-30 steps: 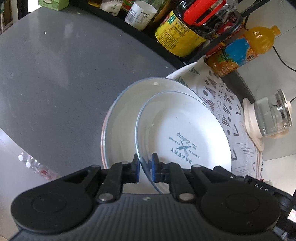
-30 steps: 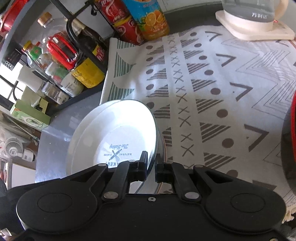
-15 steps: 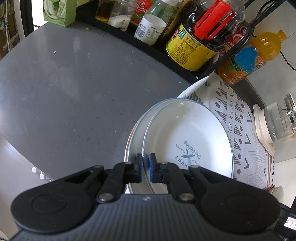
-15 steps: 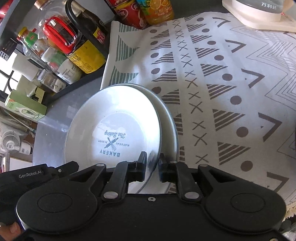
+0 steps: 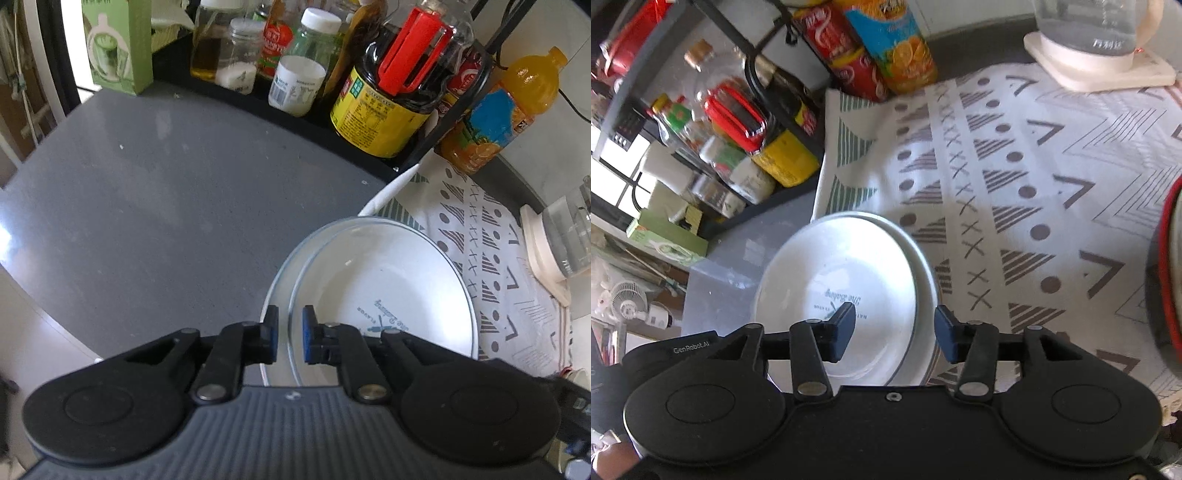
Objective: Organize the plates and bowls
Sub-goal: 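Lower the 'BAKERY' plate onto the stack and open both grippers, then move both tools to the red bowl holding the cream bowls, then close both grippers on the rim of the red bowl stack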
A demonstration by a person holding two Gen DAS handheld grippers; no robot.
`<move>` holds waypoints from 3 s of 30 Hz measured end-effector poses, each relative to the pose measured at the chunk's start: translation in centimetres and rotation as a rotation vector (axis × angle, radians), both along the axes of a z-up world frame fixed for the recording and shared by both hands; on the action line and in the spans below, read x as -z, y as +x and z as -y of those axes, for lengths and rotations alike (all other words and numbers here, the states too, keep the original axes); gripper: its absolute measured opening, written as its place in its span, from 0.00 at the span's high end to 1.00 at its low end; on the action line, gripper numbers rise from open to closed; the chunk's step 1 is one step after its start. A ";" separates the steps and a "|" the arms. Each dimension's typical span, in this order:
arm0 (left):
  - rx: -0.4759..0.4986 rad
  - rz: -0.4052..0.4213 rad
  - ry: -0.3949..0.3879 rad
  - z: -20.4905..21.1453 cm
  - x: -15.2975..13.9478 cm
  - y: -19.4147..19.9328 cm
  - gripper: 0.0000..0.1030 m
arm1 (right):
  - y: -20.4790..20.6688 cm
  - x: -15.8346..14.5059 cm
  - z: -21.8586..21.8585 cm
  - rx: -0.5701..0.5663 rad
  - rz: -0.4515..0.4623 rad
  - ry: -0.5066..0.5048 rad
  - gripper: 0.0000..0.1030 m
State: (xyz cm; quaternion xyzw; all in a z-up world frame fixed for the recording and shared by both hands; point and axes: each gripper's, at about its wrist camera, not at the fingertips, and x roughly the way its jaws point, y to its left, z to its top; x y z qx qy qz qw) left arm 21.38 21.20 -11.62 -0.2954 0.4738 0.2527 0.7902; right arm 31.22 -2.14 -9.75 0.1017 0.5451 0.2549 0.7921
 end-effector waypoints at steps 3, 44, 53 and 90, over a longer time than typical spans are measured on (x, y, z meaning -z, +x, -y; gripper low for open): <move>-0.002 0.001 -0.004 0.0 -0.6 0.1 0.86 | 0.2 -0.9 0.8 0.013 0.024 0.001 0.51; 0.424 0.135 -0.058 21.4 -5.1 11.5 0.25 | 1.1 -5.3 22.5 0.401 0.206 -0.041 0.14; 0.470 0.133 -0.106 25.2 -4.7 13.3 0.25 | 1.0 -3.9 26.5 0.477 0.167 -0.050 0.14; 0.459 -0.140 -0.263 27.7 3.7 16.1 0.75 | 3.7 3.9 28.7 0.408 -0.101 0.001 0.71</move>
